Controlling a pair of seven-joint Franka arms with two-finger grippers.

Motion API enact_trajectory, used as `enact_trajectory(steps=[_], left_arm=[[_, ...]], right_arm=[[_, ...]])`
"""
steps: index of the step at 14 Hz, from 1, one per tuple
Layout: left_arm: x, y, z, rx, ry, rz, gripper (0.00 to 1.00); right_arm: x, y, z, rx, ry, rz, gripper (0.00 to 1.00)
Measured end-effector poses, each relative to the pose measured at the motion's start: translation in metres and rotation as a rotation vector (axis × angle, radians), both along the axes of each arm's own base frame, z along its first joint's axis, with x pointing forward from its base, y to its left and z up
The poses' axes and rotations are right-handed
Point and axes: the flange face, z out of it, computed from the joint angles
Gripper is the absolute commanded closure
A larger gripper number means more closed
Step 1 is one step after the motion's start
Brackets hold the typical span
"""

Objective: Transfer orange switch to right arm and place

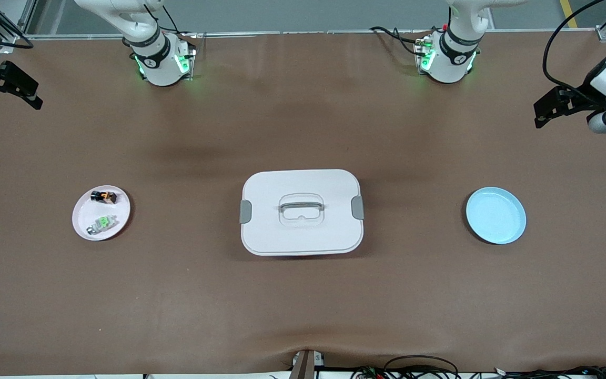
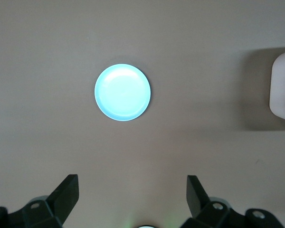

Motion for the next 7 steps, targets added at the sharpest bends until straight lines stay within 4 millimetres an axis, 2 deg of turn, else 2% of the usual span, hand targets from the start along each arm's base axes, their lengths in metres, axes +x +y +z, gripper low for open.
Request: enact_trajectory(steps=[7], left_arm=[[0.0034, 0.0056, -0.0022, -0.047, 0.007, 0.017, 0.0]], right_arm=[[0.005, -0.0031, -0.0048, 0.0, 0.002, -0.005, 0.0]])
